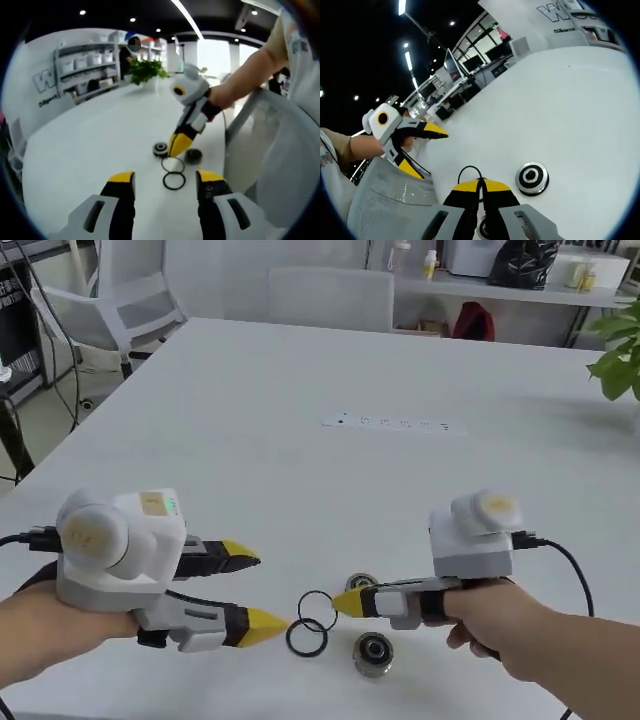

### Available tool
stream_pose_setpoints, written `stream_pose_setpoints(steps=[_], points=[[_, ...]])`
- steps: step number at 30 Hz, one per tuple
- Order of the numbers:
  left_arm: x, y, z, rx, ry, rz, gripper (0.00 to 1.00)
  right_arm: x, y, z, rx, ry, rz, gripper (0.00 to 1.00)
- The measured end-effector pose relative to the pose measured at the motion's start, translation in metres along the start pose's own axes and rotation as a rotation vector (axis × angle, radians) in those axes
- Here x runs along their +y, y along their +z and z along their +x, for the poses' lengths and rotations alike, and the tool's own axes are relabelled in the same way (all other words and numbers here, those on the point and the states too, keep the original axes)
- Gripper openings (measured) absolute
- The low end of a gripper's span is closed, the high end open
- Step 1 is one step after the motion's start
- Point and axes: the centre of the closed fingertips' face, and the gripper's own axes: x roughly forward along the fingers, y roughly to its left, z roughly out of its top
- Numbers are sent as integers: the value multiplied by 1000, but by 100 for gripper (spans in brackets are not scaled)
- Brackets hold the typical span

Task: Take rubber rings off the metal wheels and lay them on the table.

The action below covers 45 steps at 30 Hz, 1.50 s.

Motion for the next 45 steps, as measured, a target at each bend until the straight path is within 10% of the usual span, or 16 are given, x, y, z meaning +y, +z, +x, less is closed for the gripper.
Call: stream_pose_setpoints(steps=[45], points=[[4, -16, -6, 35, 18, -20, 49, -8, -22, 19, 112, -47, -32, 1]])
